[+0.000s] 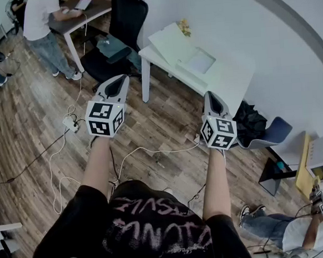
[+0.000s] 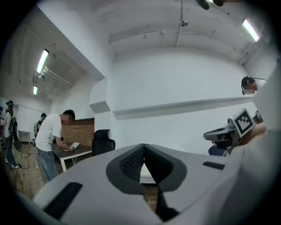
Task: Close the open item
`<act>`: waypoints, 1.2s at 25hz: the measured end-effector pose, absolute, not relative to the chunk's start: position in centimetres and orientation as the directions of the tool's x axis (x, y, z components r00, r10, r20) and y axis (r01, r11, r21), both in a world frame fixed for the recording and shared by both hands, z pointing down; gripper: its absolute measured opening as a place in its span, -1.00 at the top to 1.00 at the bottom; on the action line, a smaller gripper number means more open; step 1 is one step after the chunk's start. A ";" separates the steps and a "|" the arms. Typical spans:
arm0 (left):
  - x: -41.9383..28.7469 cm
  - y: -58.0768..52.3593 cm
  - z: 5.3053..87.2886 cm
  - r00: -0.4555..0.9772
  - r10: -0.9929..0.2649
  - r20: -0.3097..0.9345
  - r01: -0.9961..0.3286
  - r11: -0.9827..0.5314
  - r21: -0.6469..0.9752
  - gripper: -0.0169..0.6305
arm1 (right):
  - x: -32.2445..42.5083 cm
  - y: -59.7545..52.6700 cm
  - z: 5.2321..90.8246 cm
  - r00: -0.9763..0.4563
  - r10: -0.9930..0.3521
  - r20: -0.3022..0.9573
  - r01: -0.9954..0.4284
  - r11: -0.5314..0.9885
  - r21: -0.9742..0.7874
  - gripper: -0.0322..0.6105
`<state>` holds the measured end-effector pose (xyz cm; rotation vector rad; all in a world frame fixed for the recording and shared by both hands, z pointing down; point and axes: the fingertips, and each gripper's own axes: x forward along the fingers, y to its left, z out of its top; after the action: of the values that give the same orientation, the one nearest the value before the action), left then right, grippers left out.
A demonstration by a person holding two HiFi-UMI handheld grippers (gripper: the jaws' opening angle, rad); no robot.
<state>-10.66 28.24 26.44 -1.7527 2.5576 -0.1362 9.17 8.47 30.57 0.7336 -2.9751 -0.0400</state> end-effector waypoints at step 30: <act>-15.8 30.7 27.8 -0.263 -0.964 0.044 -0.960 0.257 -0.115 0.94 | 5.4 13.2 32.3 -0.837 -0.538 0.099 -0.535 0.843 0.056 0.87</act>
<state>-15.82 30.66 27.84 -1.8851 2.4626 -0.1843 5.39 13.18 32.28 0.8496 -2.9083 -0.0399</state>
